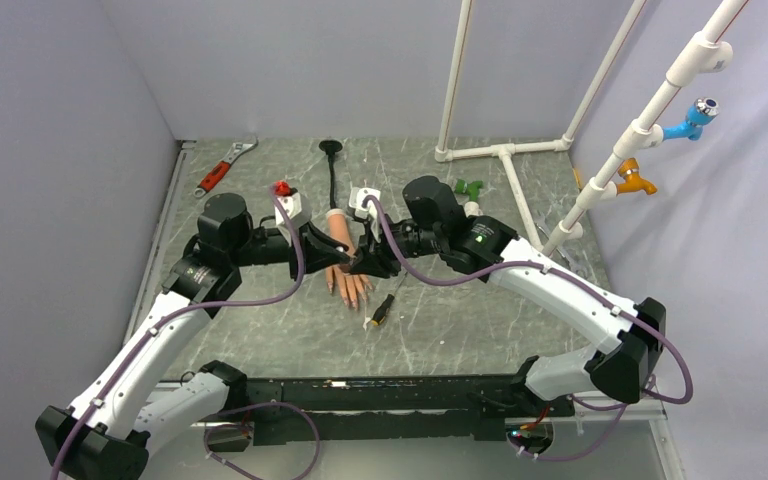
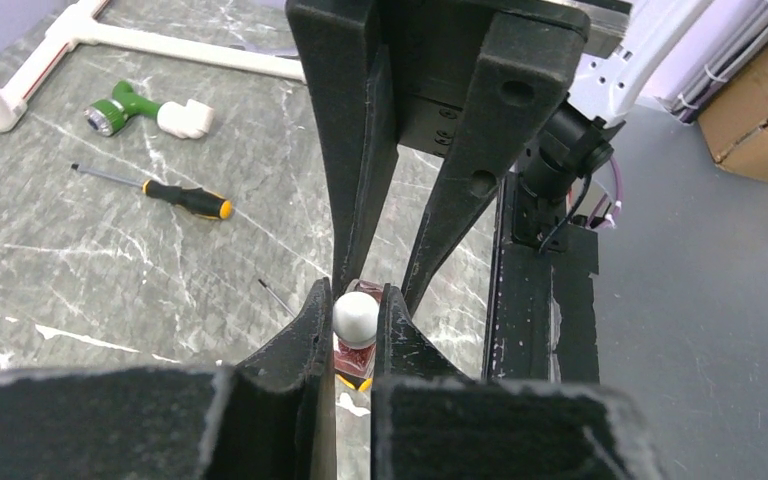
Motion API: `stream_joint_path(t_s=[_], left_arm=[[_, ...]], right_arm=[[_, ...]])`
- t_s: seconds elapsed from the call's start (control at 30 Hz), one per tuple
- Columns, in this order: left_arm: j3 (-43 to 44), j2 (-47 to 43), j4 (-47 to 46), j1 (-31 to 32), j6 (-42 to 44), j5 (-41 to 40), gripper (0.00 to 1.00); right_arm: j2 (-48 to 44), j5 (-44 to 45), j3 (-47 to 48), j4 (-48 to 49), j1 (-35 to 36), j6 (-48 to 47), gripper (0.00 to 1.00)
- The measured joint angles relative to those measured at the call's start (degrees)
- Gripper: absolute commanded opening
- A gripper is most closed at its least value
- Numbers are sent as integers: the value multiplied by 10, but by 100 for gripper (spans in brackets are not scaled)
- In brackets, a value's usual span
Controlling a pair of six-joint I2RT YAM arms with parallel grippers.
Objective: Paint the nails
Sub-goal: Screw the nail polish bottle.
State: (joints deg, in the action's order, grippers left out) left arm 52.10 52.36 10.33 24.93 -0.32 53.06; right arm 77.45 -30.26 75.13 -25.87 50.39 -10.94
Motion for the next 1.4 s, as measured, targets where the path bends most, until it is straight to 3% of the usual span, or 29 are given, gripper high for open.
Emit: stream_joint_path(t_s=[0.9,0.93,1.07,1.13,1.23,1.33,1.4], left_arm=[[10,8,43,2,59,157,2],[10,8,43,2,62,161,5],[11,8,43,3,70,166,38],[11,7,44,3,69,164,48],[11,6,48,3,69,155,75],[11,1,53,3,69,138,89],[10,-5,53,3,66,124,91]], right_arm=[[-10,-127,0,-56,0,-75,0],[-10,-131,2,-58,0,-77,0],[-10,-138,3,-63,0,-82,0],[-10,-140,4,-66,0,-85,0],[-10,-139,4,-67,0,-86,0],[-10,-137,4,-67,-1,-86,0],[-10,-136,4,-67,-1,-86,0]])
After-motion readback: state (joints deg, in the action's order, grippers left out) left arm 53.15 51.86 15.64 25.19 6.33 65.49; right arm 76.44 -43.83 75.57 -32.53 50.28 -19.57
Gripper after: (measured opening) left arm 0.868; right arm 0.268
